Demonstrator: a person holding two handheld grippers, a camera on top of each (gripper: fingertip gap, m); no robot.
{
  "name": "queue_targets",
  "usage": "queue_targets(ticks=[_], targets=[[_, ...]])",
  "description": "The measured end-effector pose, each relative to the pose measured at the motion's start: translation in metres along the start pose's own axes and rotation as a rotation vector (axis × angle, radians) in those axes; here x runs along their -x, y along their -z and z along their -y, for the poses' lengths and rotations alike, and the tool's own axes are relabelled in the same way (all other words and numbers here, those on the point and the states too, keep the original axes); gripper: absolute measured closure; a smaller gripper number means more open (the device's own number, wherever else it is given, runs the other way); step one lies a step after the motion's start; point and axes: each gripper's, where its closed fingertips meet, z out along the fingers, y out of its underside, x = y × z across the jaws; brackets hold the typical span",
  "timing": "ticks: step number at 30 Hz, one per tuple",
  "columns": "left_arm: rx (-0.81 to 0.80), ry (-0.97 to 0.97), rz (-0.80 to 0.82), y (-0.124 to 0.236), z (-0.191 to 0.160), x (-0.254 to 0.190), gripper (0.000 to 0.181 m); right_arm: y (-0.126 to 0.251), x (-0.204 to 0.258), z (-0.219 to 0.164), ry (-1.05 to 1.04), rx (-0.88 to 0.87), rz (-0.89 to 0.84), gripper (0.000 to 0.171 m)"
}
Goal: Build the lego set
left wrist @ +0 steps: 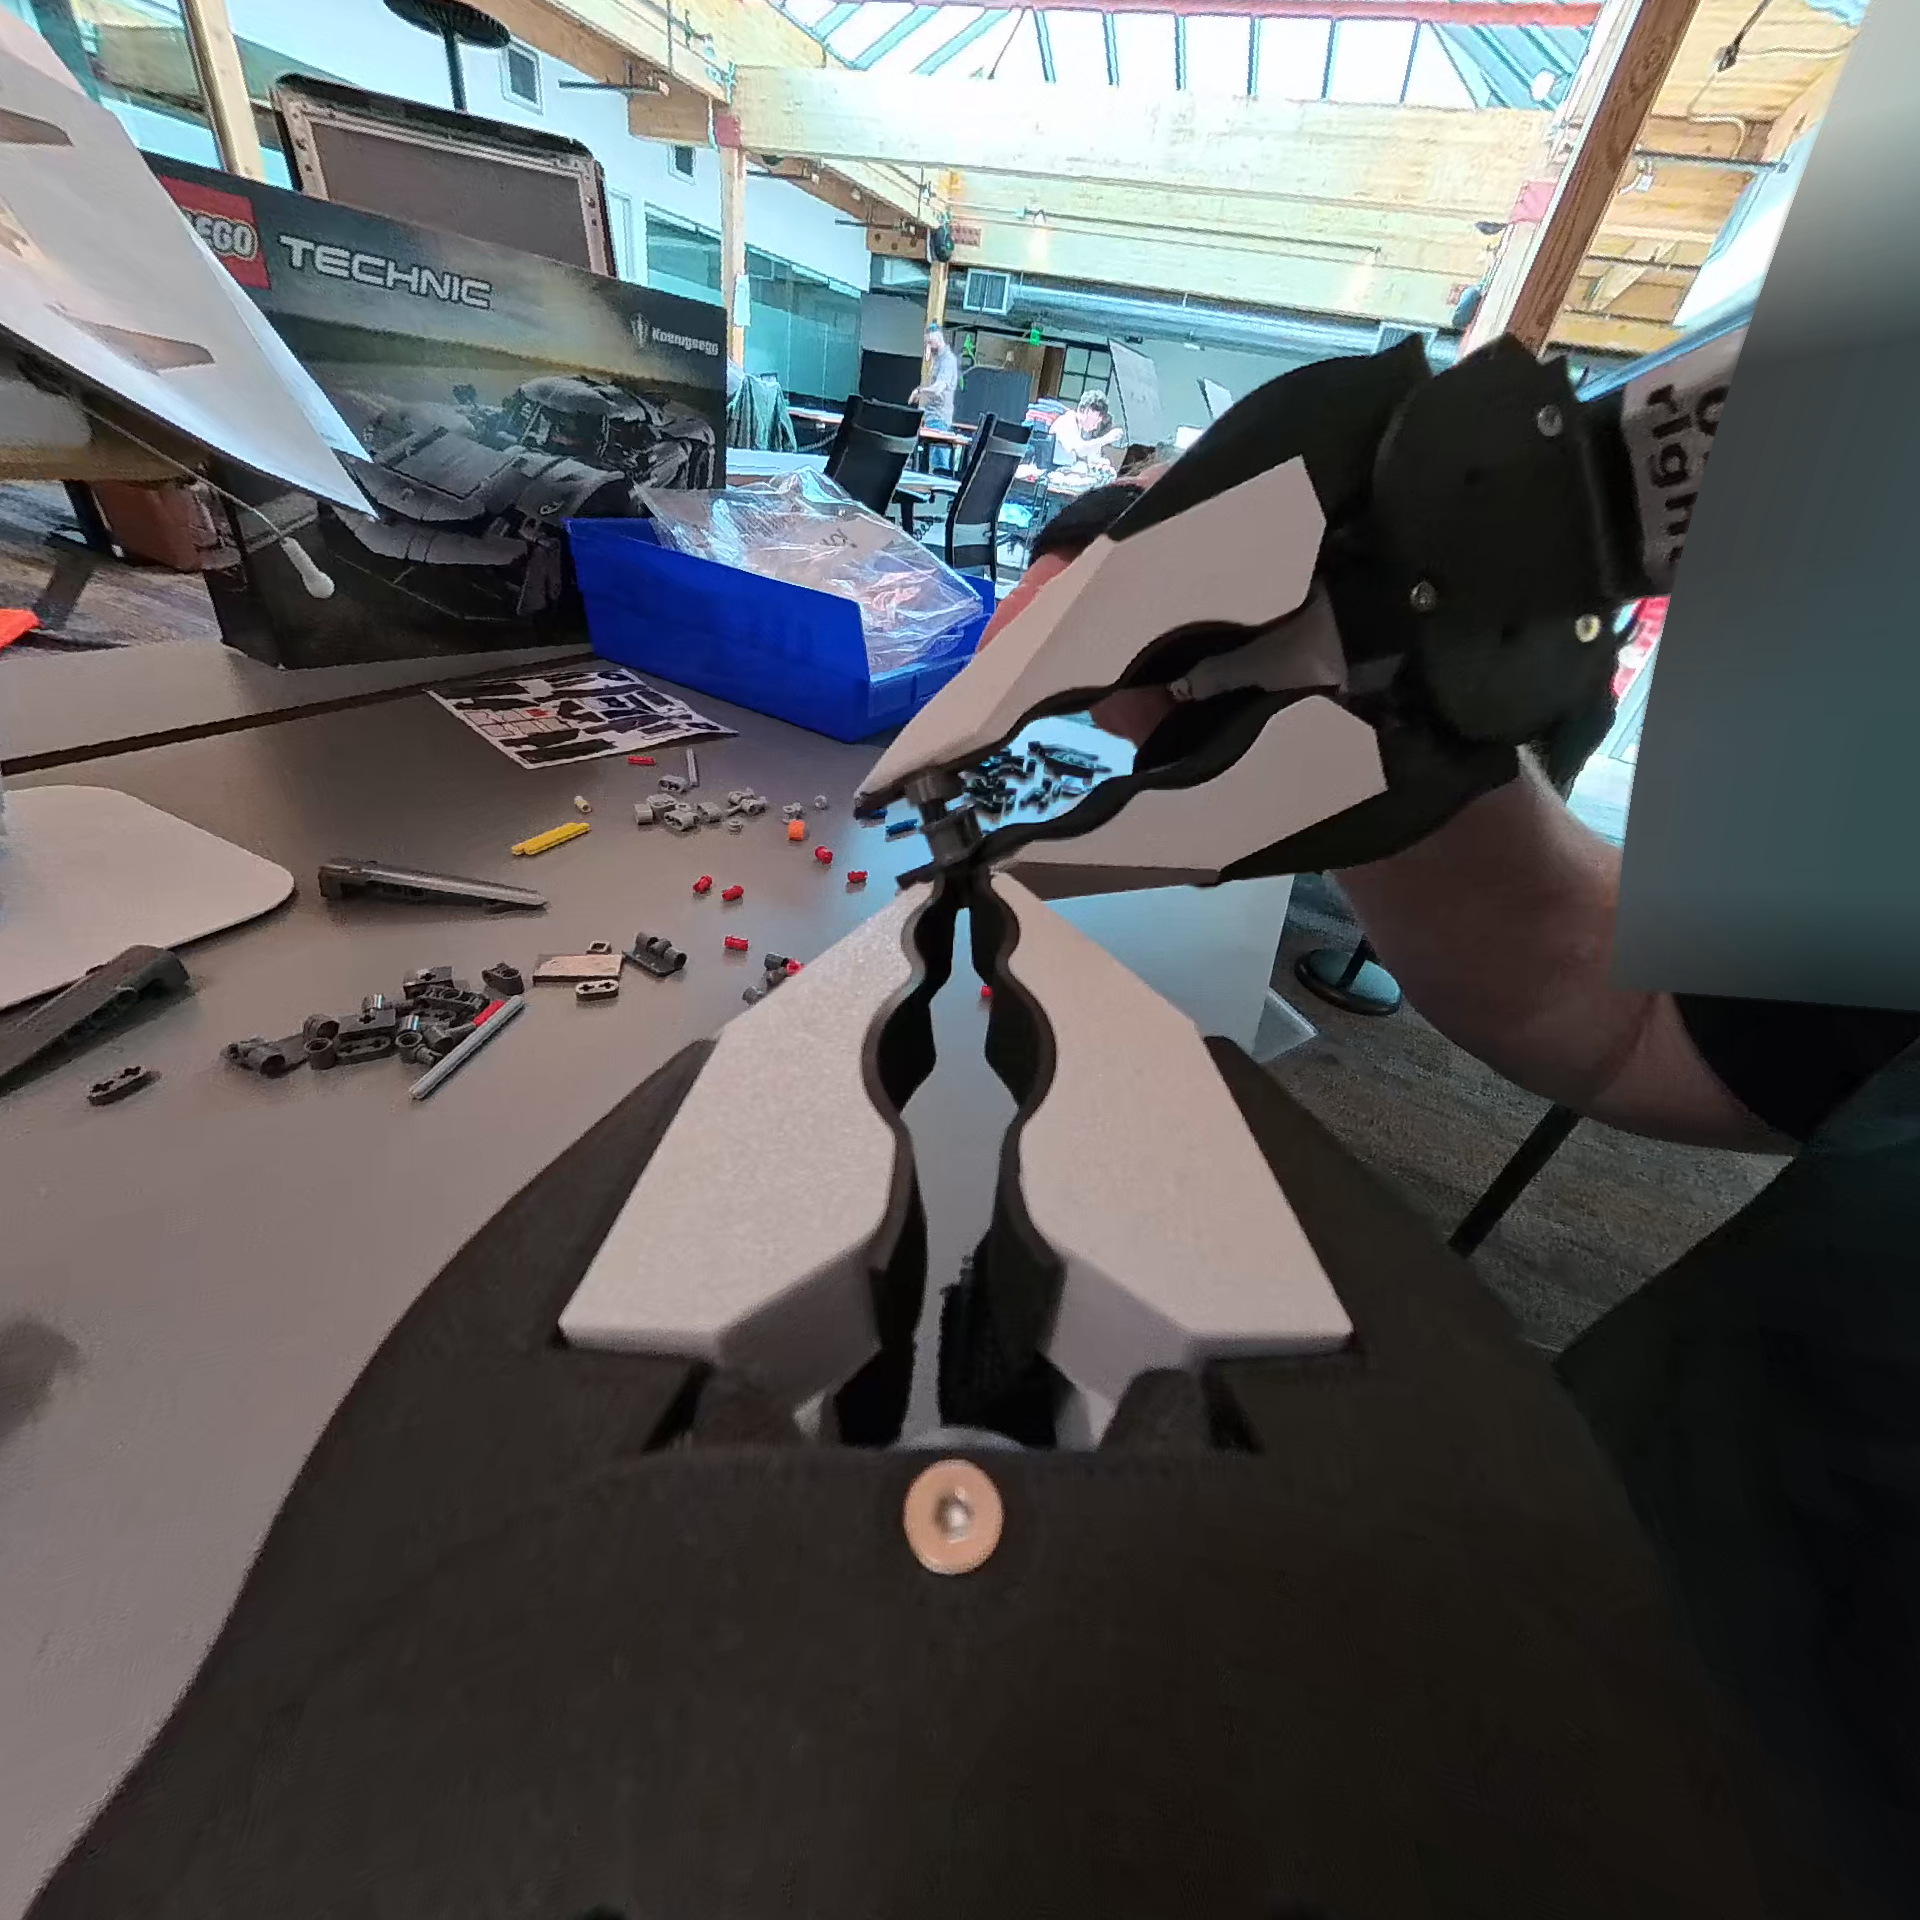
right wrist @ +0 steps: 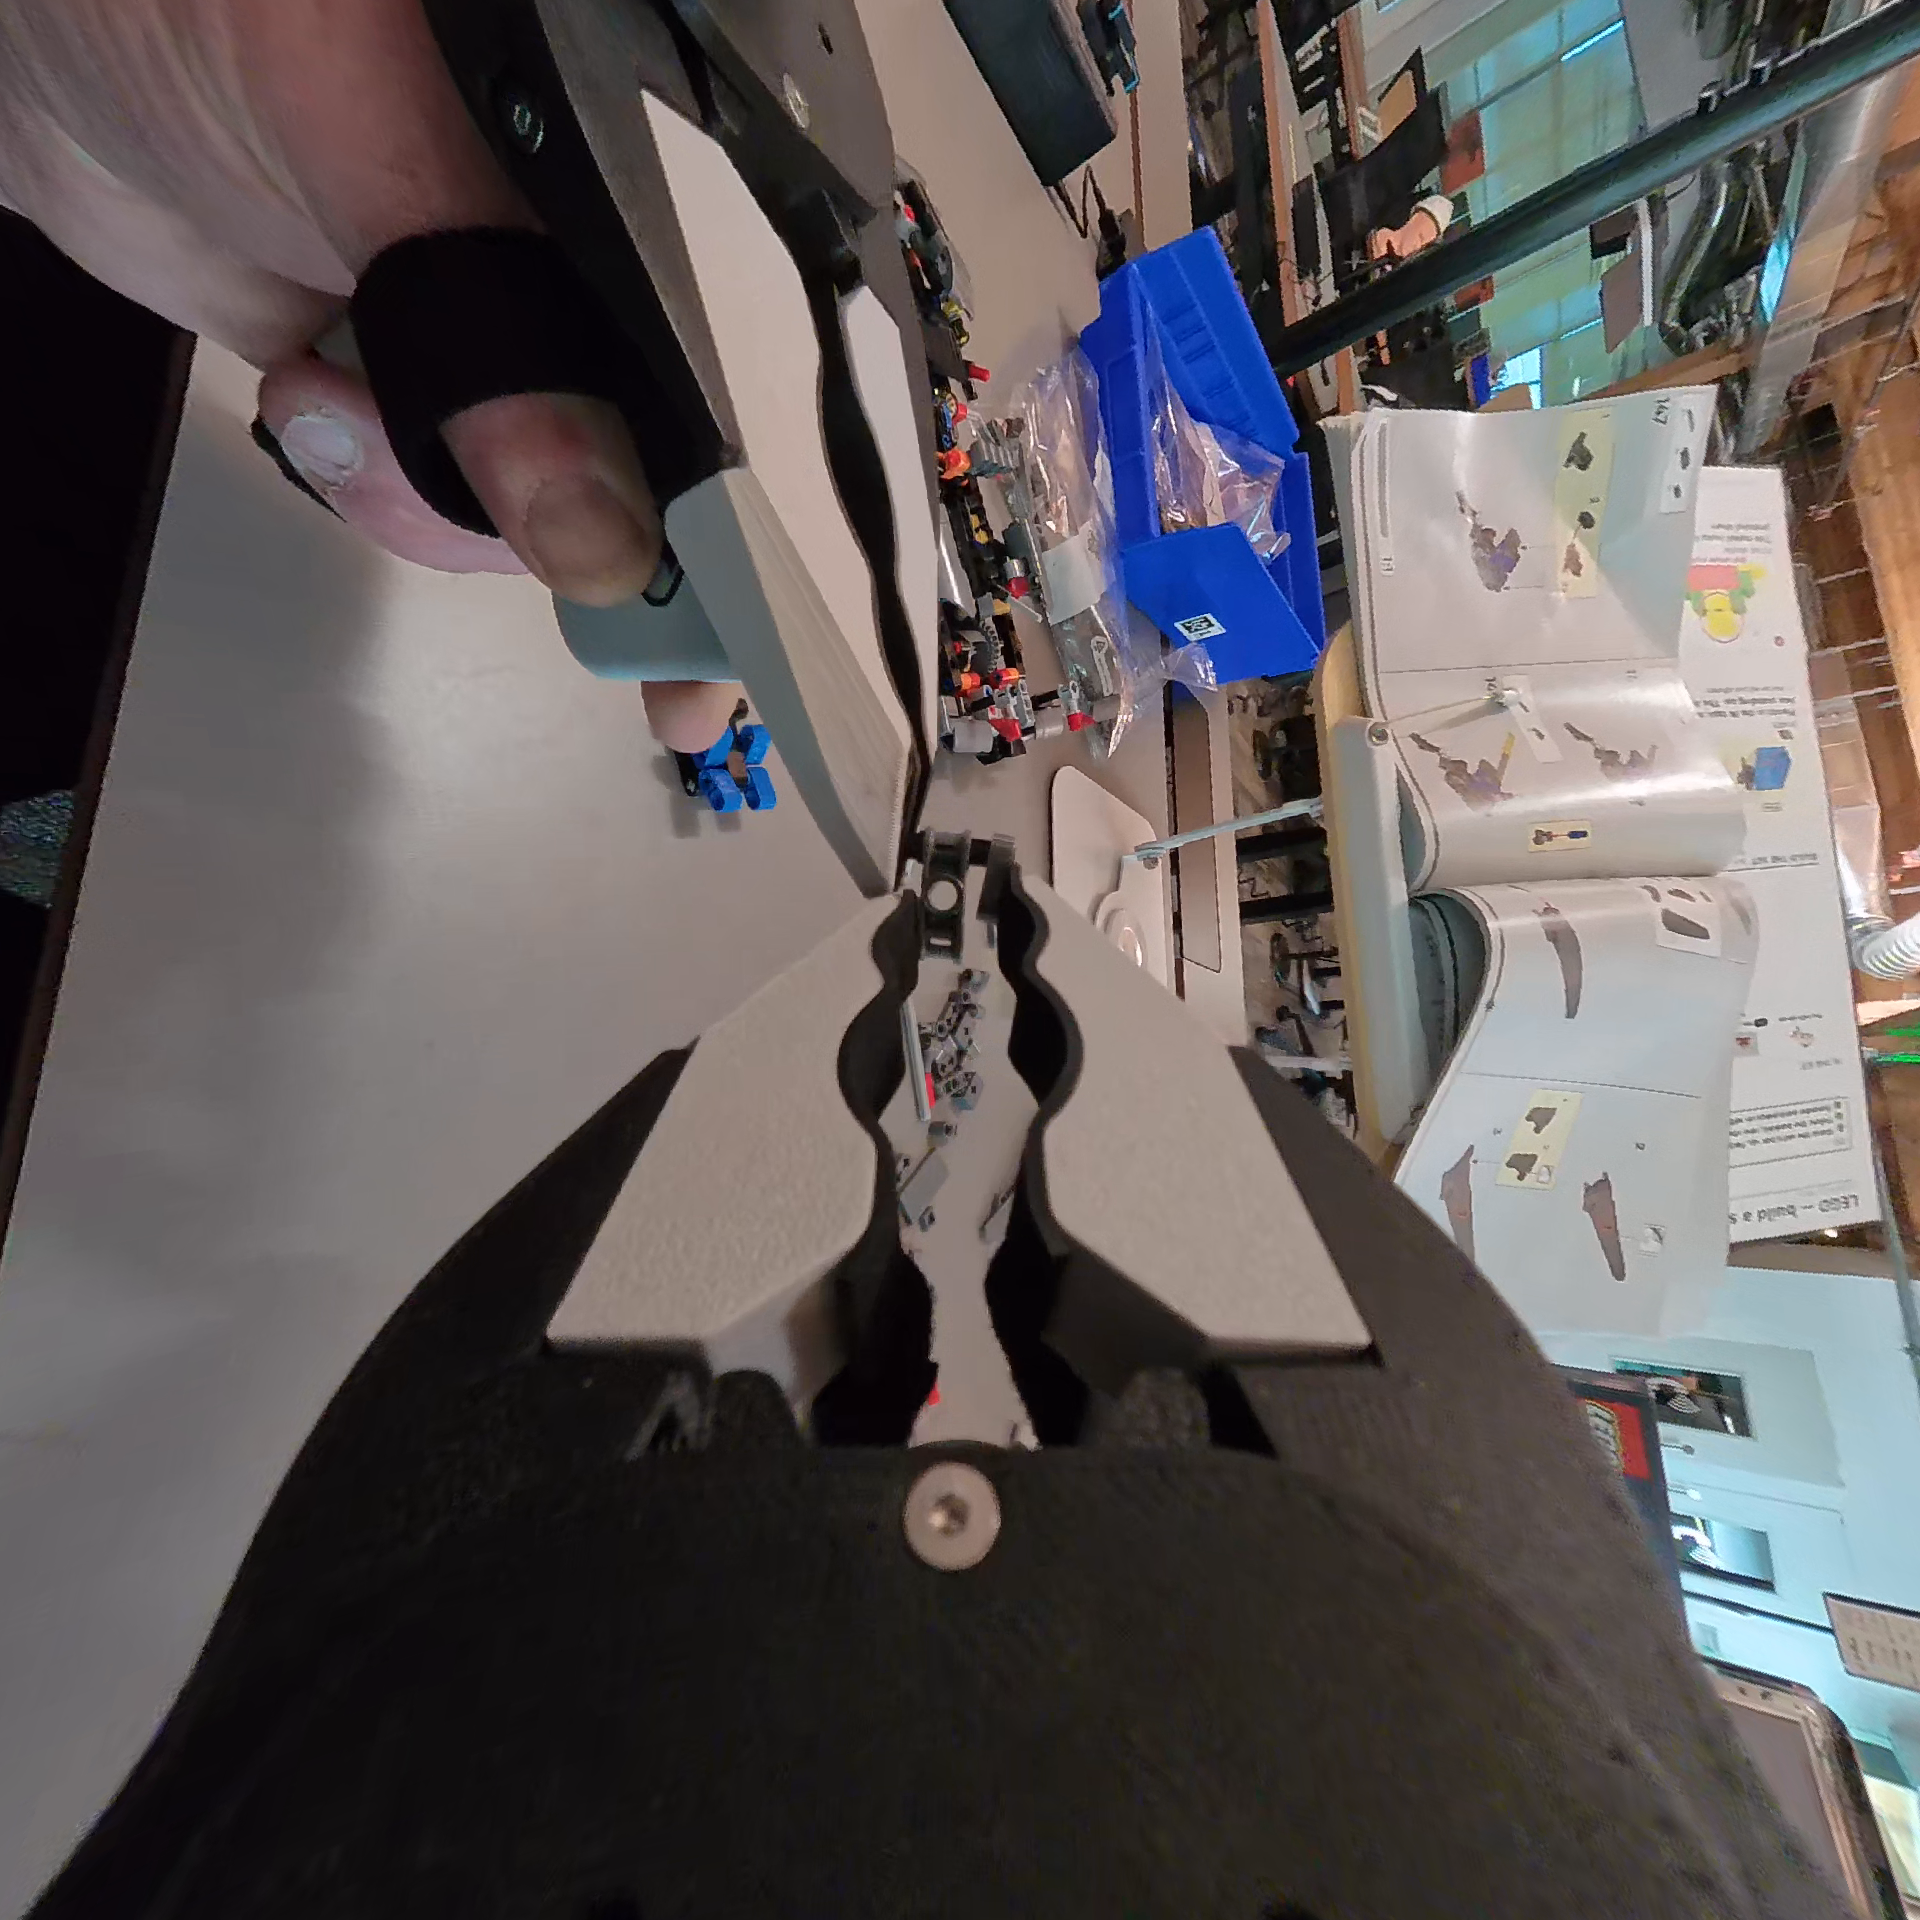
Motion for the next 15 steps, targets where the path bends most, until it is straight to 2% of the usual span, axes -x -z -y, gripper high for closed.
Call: queue_targets(ticks=[15], targets=[[-0.028,-0.032,0.009,-0.001,0.008,-0.001,0.181,0.004,-0.007,0.000,0.001,0.049,-0.049,0.158]])
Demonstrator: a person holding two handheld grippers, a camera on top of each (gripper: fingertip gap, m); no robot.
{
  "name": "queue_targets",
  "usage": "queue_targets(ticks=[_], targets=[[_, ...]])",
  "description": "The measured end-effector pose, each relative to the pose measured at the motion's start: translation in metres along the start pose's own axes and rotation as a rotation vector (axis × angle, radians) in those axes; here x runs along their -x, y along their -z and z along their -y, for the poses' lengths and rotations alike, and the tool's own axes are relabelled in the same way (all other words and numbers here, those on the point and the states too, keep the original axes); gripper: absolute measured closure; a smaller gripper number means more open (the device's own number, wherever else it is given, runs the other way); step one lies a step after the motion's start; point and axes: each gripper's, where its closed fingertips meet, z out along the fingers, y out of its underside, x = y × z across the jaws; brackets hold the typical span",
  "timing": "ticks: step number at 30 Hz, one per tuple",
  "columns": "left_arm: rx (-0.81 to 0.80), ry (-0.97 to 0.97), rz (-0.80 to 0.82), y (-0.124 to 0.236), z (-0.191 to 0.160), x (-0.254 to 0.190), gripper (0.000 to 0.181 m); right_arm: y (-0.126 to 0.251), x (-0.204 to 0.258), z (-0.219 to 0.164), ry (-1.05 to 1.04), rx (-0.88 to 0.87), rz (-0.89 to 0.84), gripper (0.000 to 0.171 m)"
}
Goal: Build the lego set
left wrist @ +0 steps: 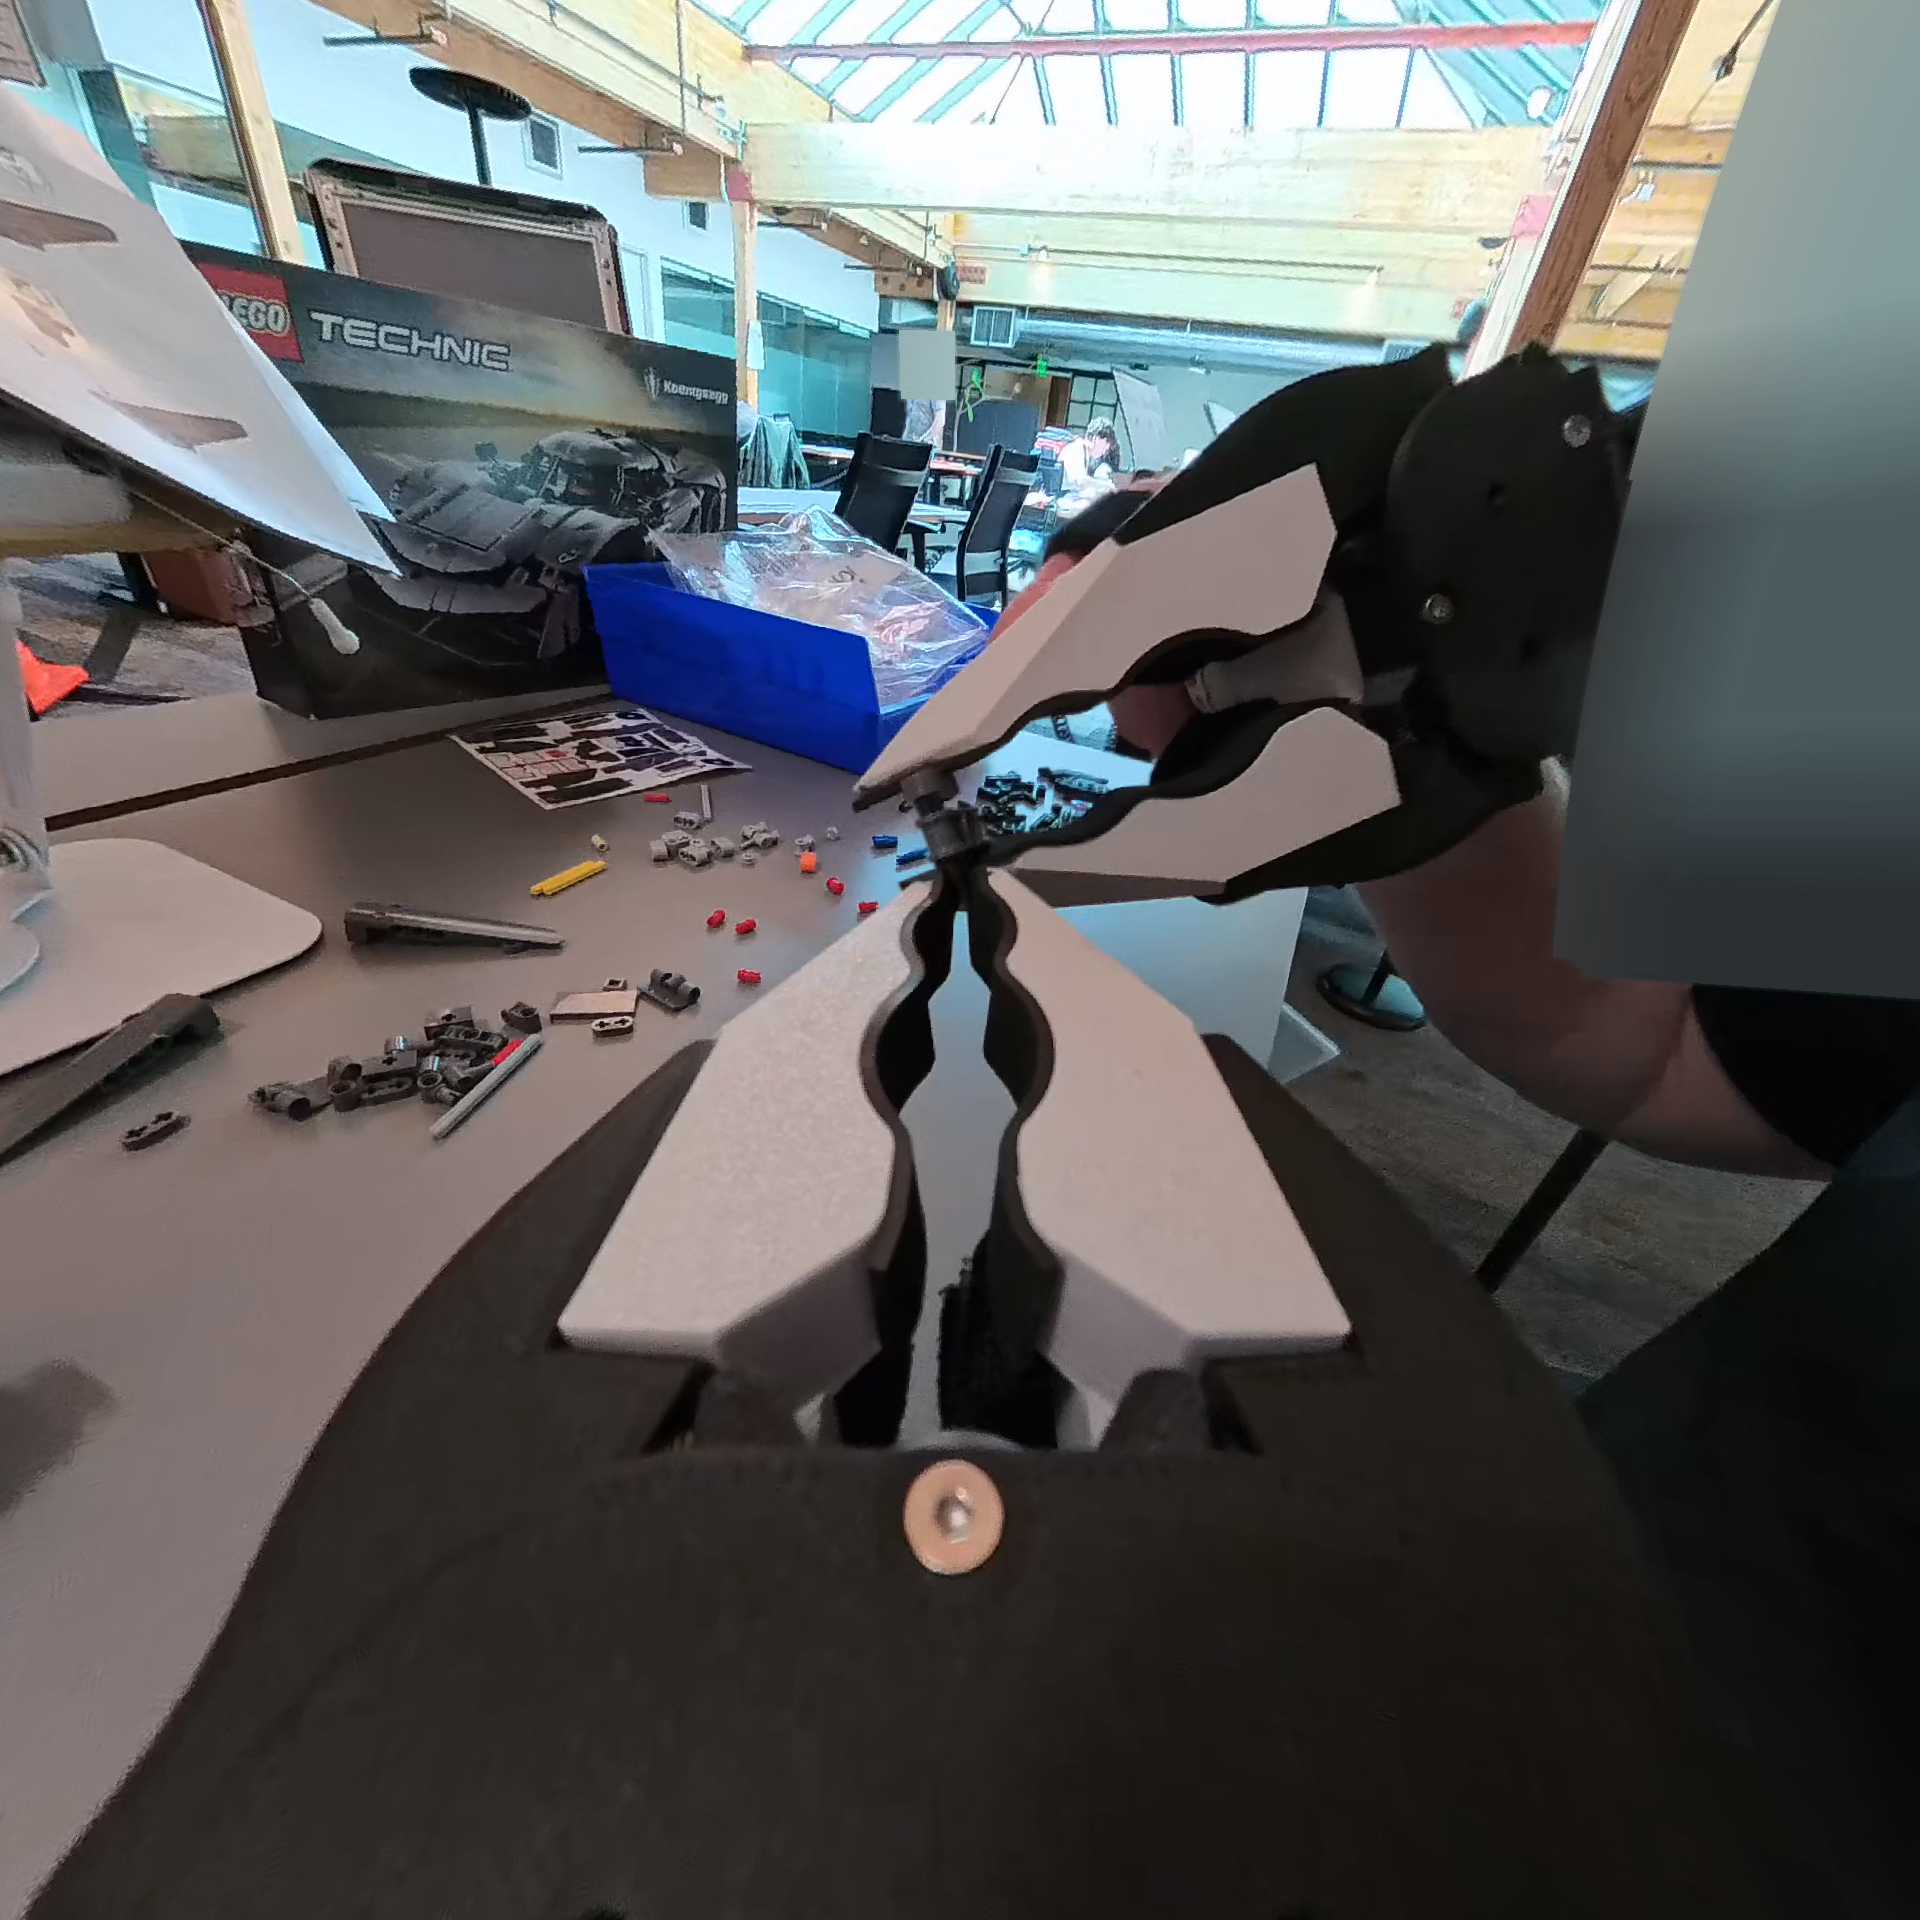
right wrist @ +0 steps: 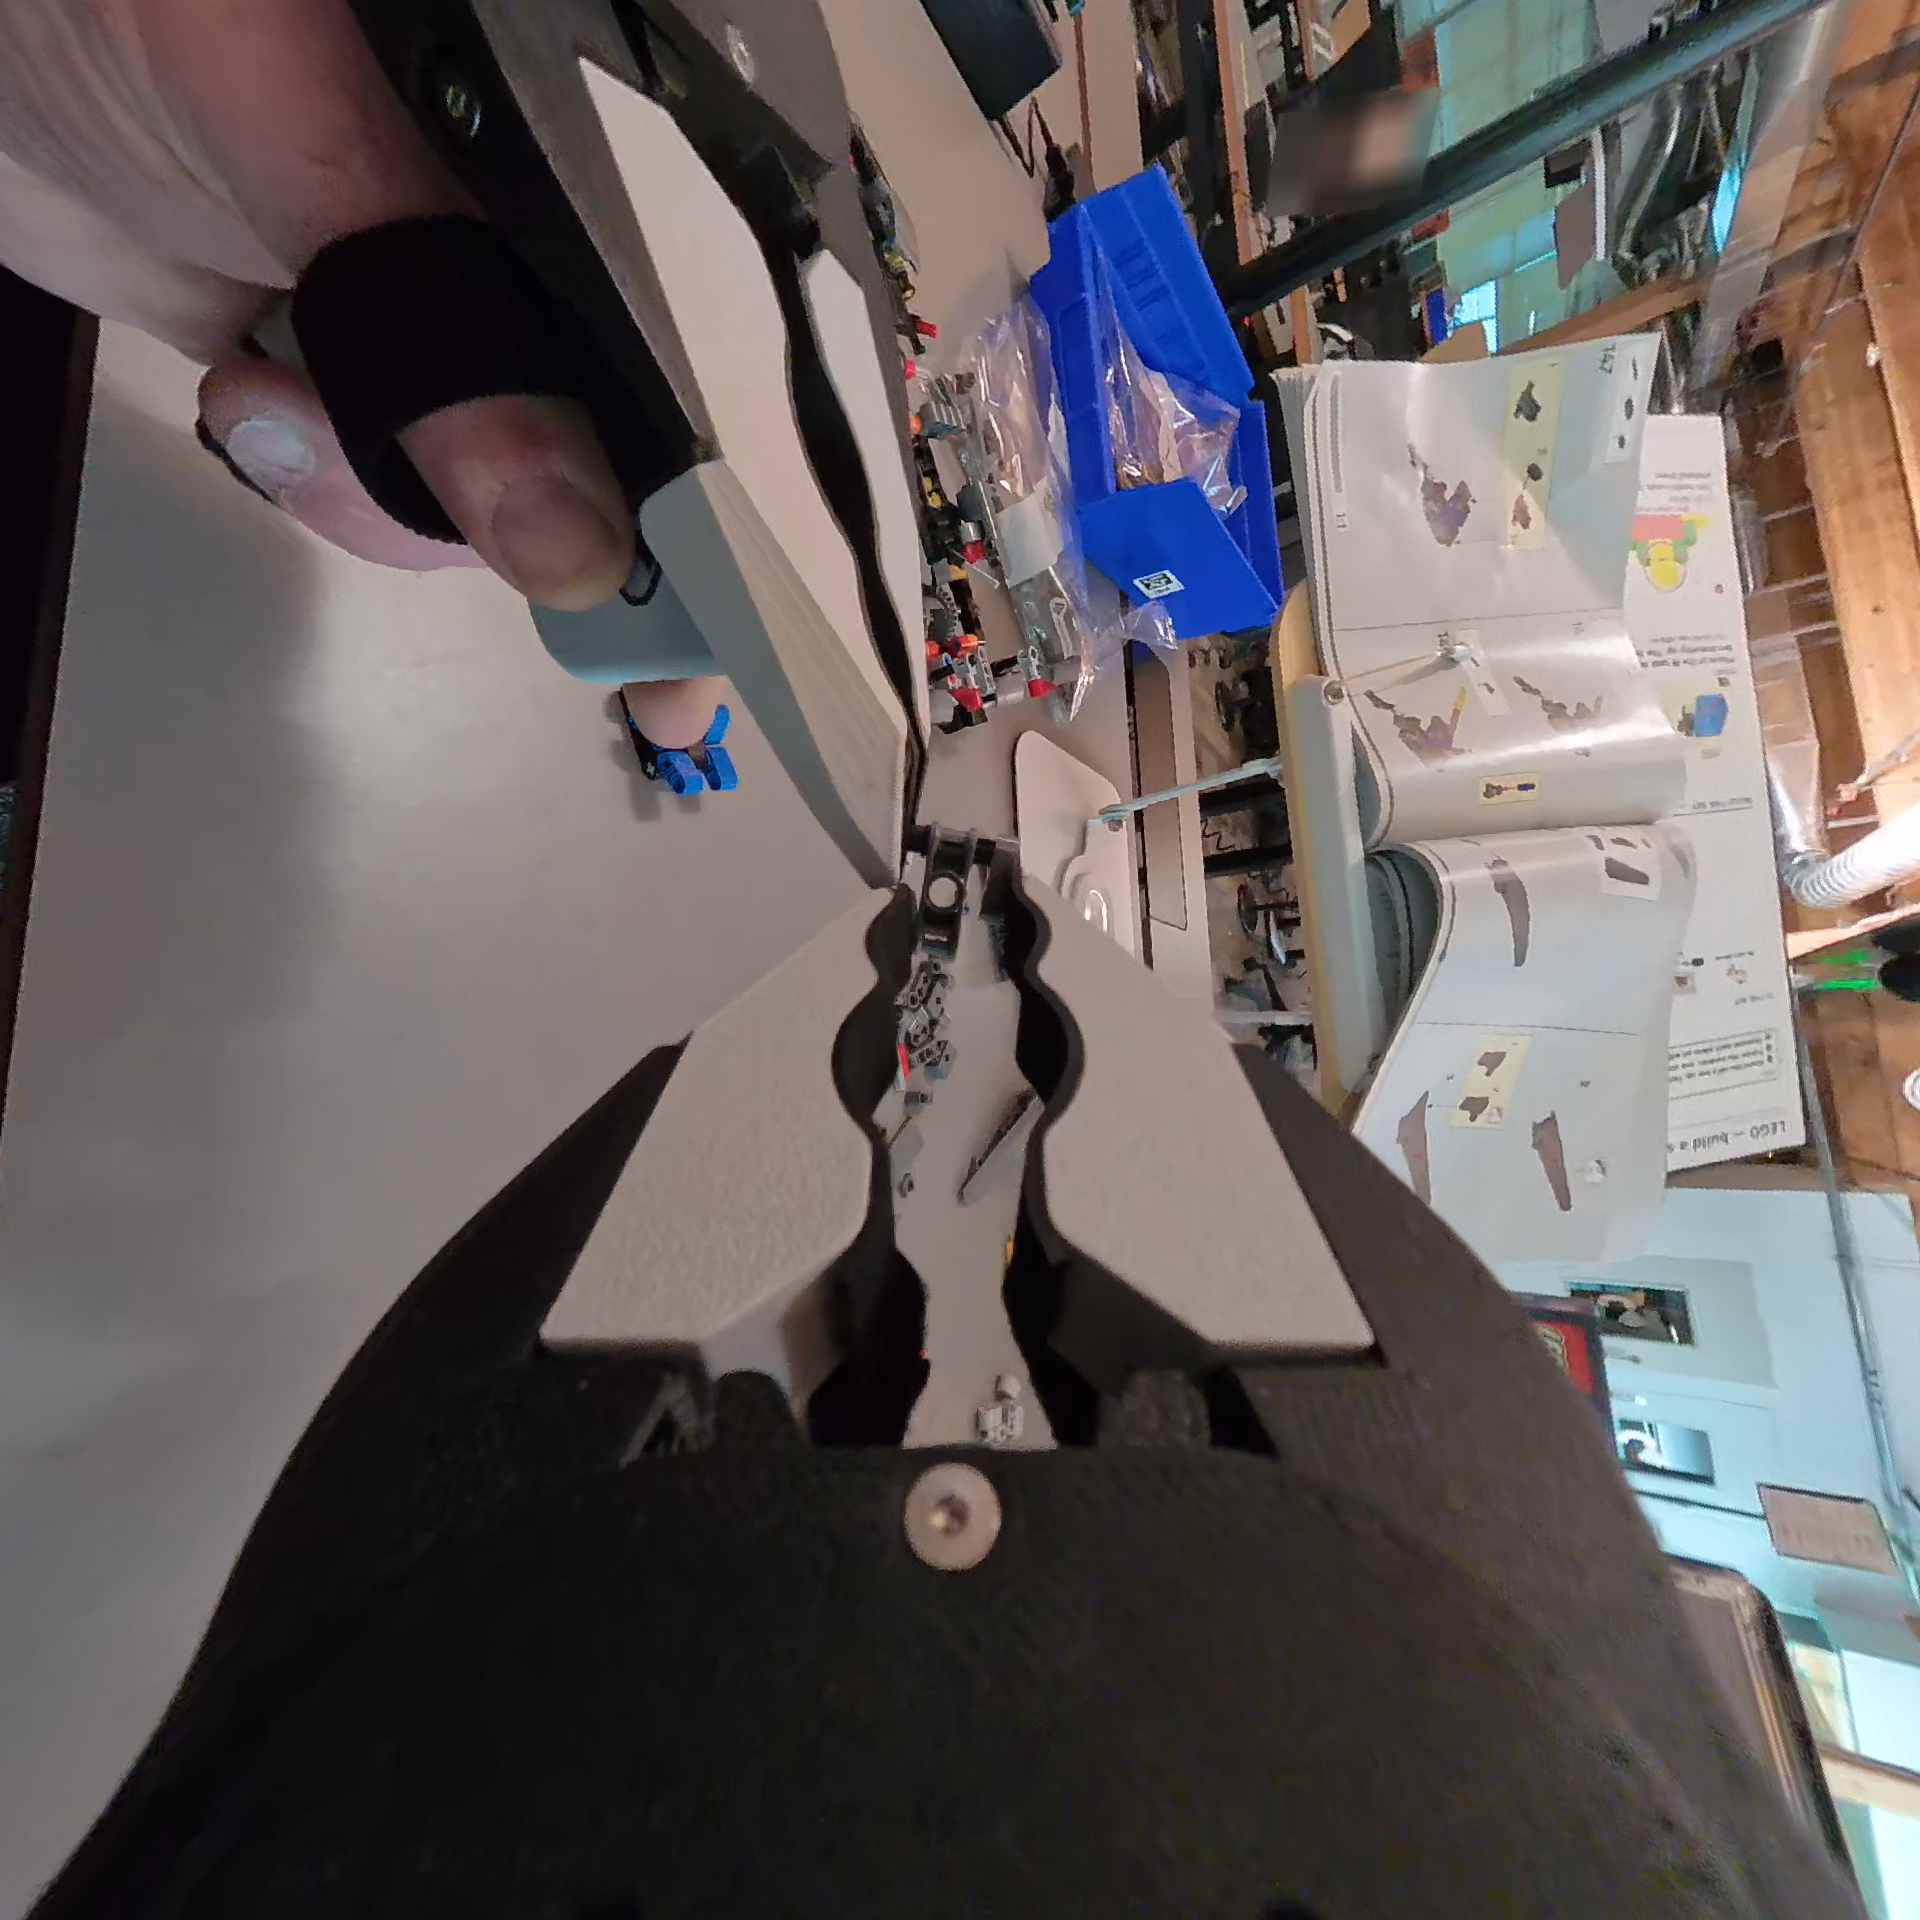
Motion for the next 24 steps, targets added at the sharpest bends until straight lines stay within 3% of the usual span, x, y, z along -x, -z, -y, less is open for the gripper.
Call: queue_targets(ticks=[24], targets=[[0.029,-0.052,0.046,-0.0050,-0.0058,-0.0007,0.181,0.0004,0.0025,-0.0053,0.088,0.065,-0.024,0.161]])
